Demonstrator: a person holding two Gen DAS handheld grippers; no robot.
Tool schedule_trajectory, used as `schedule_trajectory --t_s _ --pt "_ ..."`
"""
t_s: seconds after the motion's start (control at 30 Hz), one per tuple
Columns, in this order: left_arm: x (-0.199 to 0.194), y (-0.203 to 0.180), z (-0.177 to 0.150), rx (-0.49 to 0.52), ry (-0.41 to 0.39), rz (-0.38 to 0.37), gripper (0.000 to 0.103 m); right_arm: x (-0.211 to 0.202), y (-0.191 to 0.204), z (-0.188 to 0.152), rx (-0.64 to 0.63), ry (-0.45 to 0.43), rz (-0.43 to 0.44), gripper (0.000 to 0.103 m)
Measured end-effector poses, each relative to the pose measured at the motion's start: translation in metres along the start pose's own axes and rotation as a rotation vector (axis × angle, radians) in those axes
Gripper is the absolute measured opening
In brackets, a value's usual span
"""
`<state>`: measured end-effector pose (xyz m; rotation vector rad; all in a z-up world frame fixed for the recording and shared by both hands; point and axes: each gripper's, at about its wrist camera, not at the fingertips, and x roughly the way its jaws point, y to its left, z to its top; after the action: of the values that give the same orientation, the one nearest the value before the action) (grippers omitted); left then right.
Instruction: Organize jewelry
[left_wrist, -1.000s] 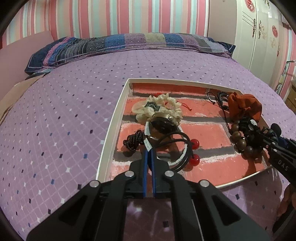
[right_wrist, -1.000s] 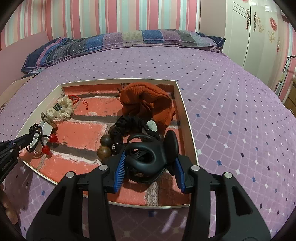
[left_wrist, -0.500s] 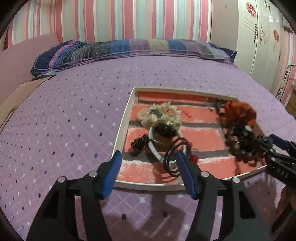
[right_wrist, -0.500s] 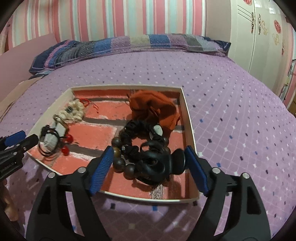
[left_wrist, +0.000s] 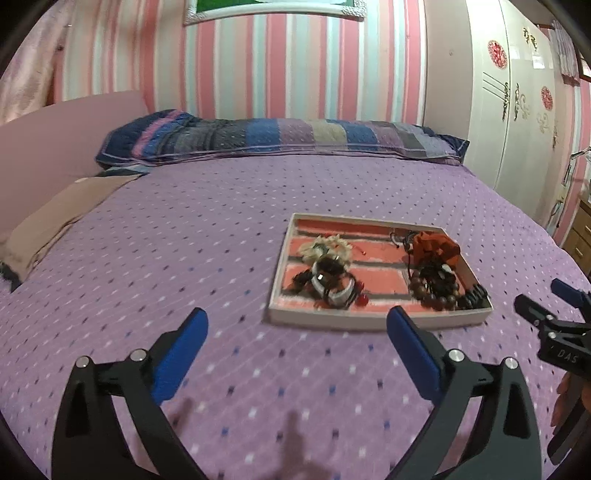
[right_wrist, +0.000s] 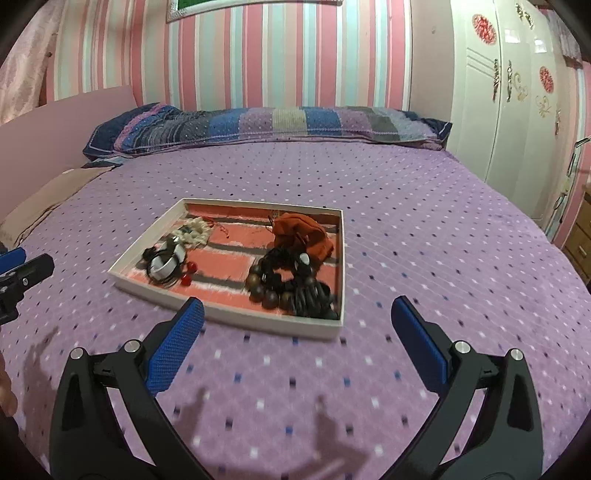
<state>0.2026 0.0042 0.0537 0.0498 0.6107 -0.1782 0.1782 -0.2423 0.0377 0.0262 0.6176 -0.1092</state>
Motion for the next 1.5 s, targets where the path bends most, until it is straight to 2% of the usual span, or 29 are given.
schedule_trajectory --t_s 0.3,0.53,0.73,0.87,1.03,1.5 --pt "-0.062 -0.004 -0.072 0.018 0.015 0.062 0.098 -0.069 0.007 -0.063 -0.012 -0.011 -0.001 0.099" --pt "-0.088 -0.012 -0.094 -0.01 0.024 0.055 0.098 -0.091 0.011 -0.095 0.011 -0.001 0.014 0.099" --pt "-0.098 -0.021 -0.092 -0.006 0.057 0.049 0.098 -0.104 0.012 -0.094 0.049 0.038 0.037 0.099" --pt "-0.112 -0.029 -0.087 0.013 0.02 0.075 0.098 -0.122 0.013 -0.085 0.054 0.0 0.015 0.099" --pt "-0.12 -0.034 -0.085 0.02 0.004 0.061 0.098 -0.133 0.011 -0.081 0.059 -0.021 -0.002 0.099" --pt "-0.125 -0.031 -0.084 0.009 0.002 0.057 0.098 -0.143 0.013 -0.077 0.048 -0.049 -0.016 0.099"
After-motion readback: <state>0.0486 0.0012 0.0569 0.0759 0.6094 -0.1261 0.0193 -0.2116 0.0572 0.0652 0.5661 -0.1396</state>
